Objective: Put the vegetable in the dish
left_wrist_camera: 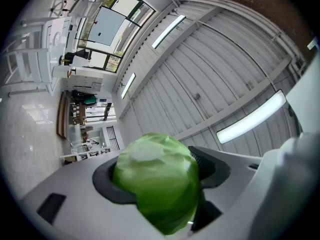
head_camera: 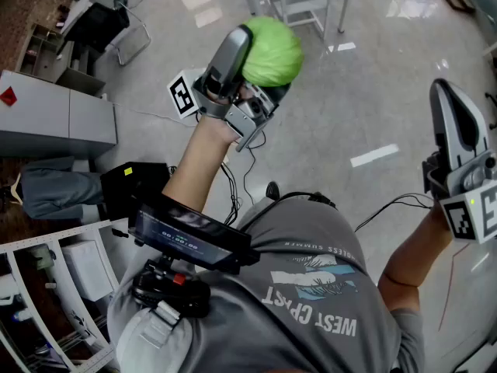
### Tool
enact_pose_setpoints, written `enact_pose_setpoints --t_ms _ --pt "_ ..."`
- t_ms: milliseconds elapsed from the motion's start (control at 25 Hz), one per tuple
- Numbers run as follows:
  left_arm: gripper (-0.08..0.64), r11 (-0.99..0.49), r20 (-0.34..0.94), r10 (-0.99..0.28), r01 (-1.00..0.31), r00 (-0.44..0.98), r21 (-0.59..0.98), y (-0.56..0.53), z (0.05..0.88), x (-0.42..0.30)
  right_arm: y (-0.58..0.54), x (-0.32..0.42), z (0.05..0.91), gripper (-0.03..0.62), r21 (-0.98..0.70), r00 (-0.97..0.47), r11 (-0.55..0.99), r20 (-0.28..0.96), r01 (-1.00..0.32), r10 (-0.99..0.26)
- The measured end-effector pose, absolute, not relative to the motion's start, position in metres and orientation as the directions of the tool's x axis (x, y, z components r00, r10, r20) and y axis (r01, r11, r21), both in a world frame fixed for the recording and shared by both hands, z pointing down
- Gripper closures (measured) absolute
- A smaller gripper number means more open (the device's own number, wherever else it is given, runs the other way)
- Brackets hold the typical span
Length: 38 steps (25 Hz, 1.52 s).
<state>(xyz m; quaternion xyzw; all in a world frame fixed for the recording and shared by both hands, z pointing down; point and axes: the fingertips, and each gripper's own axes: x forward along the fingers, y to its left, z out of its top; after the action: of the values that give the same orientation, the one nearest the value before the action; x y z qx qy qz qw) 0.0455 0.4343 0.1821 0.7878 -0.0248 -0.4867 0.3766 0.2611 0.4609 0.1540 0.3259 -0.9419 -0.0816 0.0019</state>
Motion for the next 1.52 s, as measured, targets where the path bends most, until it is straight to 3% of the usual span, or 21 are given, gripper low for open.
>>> enact_pose_setpoints --t_ms 920,1520 --pt "0.239 -0.712 -0.732 -0.455 0.286 0.507 0.641 0.390 0.196 0.098 0.425 0.304 0.159 0.583 0.140 -0.834 0.823 -0.051 -0.550 -0.549" --pt "0.239 -0.691 -0.722 -0.449 0.308 0.527 0.654 0.301 0.215 0.014 0.336 0.207 0.180 0.583 0.142 -0.828 0.817 -0.032 -0.559 -0.560"
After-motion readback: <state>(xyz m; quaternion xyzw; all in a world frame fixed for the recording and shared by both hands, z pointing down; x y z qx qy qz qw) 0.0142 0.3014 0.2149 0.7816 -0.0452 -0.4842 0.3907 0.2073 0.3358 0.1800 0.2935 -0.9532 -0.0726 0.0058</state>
